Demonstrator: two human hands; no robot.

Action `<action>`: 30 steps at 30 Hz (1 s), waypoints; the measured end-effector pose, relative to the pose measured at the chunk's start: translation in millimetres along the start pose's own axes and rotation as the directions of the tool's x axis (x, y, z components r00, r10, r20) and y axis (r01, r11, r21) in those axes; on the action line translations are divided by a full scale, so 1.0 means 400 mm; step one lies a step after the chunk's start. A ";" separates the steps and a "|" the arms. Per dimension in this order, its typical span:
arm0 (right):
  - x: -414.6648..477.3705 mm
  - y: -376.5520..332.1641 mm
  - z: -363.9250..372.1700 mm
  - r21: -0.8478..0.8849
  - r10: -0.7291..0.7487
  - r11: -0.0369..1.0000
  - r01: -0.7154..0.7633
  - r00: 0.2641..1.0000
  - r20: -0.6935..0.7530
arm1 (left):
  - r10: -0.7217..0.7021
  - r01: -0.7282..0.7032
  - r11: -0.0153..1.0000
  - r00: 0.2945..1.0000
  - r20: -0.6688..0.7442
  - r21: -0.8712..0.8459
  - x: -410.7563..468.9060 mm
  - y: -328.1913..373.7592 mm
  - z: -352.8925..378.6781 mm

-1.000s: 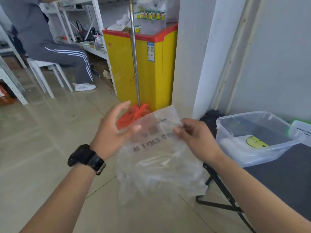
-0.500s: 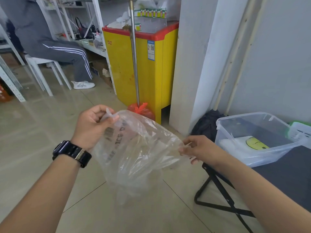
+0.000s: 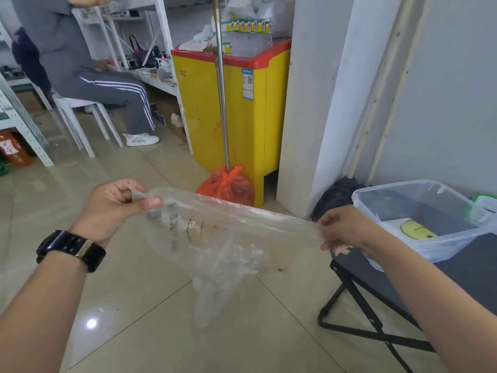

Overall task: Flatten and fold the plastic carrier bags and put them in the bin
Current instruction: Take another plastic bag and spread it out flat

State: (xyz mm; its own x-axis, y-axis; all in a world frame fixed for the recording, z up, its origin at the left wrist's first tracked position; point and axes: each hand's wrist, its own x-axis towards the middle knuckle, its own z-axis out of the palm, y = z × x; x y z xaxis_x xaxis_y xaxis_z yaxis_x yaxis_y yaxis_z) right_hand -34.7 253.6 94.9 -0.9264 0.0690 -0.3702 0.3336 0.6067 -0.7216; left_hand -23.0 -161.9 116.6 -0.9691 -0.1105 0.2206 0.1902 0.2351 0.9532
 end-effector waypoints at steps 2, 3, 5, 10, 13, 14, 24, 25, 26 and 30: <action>0.002 0.003 -0.011 -0.019 0.021 1.000 -0.021 1.000 -0.010 | -0.009 0.010 1.000 1.000 0.028 -0.027 -0.003 0.001 -0.015; 0.000 0.005 -0.018 -0.064 0.040 0.997 -0.041 0.999 -0.016 | -0.010 0.012 0.999 0.999 0.034 -0.042 -0.005 -0.001 -0.022; -0.005 0.007 -0.027 -0.158 0.095 0.983 -0.092 0.995 0.010 | -0.011 0.013 0.998 0.999 0.038 -0.062 -0.012 -0.001 -0.028; 0.001 0.009 0.006 -0.322 -0.033 0.946 0.030 0.999 -0.004 | 0.027 -0.027 1.000 0.997 0.065 -0.006 -0.020 0.021 0.020; -0.055 -0.062 0.096 -0.054 -0.454 0.890 0.452 0.890 -0.046 | 0.112 -0.126 0.990 0.976 0.187 0.063 -0.036 0.045 0.127; -0.079 -0.095 0.135 -0.011 -0.546 0.838 0.546 0.837 -0.029 | 0.145 -0.172 0.981 0.956 0.255 0.087 -0.047 0.053 0.171; -0.030 -0.081 0.094 0.085 -0.441 0.869 0.488 0.841 -0.314 | -0.072 -0.159 0.805 0.930 0.361 0.572 -0.033 0.012 0.161; -0.032 -0.072 0.084 0.024 -0.412 0.894 0.447 0.841 -0.350 | -0.054 -0.159 0.789 0.944 0.325 0.594 -0.031 0.010 0.158; -0.037 -0.066 0.086 -0.116 -0.427 0.902 0.416 0.817 -0.388 | -0.027 -0.175 0.769 0.952 0.305 0.615 -0.034 0.015 0.166; -0.110 -0.116 0.160 -0.582 -0.773 0.589 0.561 0.600 -0.205 | 0.158 -0.434 0.579 0.890 0.428 0.690 -0.073 0.060 0.263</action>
State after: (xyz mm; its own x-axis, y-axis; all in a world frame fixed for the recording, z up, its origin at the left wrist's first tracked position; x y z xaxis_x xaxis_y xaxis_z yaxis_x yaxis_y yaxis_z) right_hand 1.8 171.9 107.2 -0.8496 -0.2653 0.4559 -0.4245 0.8569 -0.2925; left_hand -6.7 -51.3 111.4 -0.8998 0.3518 0.2583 0.4224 0.8507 0.3129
